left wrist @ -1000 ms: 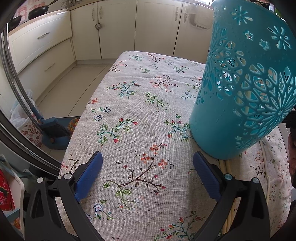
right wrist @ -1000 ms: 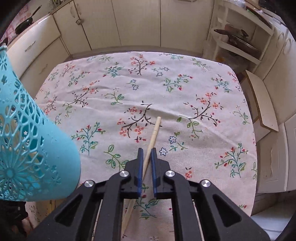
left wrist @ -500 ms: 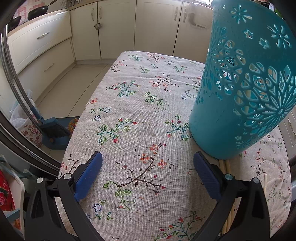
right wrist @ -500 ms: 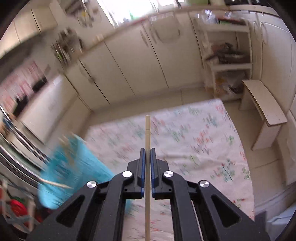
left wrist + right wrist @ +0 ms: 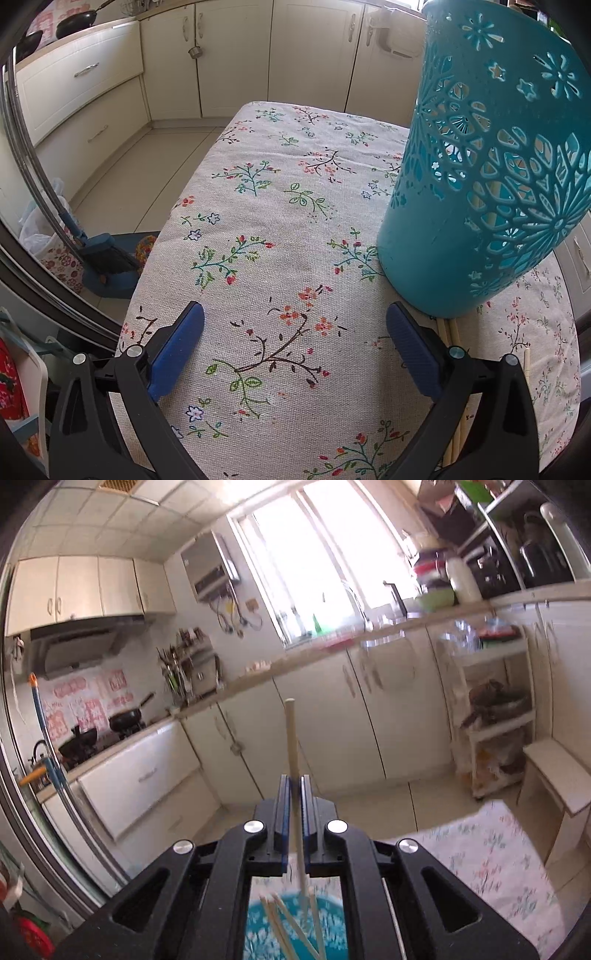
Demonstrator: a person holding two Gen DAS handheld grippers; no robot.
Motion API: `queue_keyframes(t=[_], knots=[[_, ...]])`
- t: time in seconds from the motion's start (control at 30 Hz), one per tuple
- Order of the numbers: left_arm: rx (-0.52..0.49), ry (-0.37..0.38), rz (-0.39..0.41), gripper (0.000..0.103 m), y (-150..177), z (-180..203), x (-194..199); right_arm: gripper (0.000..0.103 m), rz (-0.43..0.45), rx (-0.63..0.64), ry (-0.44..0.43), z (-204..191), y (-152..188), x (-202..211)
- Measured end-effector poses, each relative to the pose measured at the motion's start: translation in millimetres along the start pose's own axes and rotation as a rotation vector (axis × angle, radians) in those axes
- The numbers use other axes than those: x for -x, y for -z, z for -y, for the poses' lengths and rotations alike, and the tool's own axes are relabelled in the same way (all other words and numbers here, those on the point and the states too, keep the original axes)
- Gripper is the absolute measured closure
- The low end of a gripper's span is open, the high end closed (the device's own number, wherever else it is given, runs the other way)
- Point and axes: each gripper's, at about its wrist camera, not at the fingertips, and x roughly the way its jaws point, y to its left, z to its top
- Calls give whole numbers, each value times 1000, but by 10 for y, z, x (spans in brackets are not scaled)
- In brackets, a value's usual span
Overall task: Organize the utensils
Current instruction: 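Carry the chopstick with the right tool over the teal cup and release it, then grasp a chopstick from the bundle with the left tool while the right tool returns to the bundle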
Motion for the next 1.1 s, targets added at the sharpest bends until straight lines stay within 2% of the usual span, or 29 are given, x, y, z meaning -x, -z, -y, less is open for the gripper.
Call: queue_keyframes(t=[0.07, 0.1, 0.13, 0.2, 0.27, 0.43, 0.5, 0.6, 0.7, 0.73, 0.77, 0.83, 1.0, 1.1], knots=[[1, 2, 1, 8, 0, 1, -2, 89, -36, 17, -4, -9, 120, 101], [2, 3, 1, 8, 1, -1, -2, 79, -37, 18, -7, -1, 149, 200], [2, 5, 2, 8, 1, -7, -4, 75, -34, 14, -5, 14, 166, 318], [4, 7, 2, 8, 3, -11, -1, 73, -43, -5, 11, 89, 206, 570], [3, 6, 2, 8, 4, -10, -2, 70, -98, -26, 59, 174, 347, 770], [5, 7, 2, 8, 4, -13, -3, 69, -436, -70, 200, 453, 1217, 989], [5, 6, 2, 8, 5, -13, 0, 69, -513, -100, 230, 544, 1477, 970], [8, 6, 3, 8, 6, -25, 5, 69, -598, -92, 256, 558, 1661, 847], [16, 12, 6, 8, 7, -48, 16, 69, -646, -11, 270, 441, 1826, 778], [18, 9, 6, 8, 7, -52, 15, 72, -629, 23, 277, 420, 1857, 788], [19, 8, 6, 8, 7, -52, 15, 76, -629, 65, 286, 387, 1889, 777], [16, 3, 5, 8, 6, -45, 8, 92, -635, 92, 265, 394, 1911, 726], [8, 7, 0, 8, 20, -20, 17, 96, -645, 137, 230, 401, 1834, 415], [-28, 53, -19, 8, 113, 62, 87, 96, -650, 115, 207, 448, 1768, 274]])
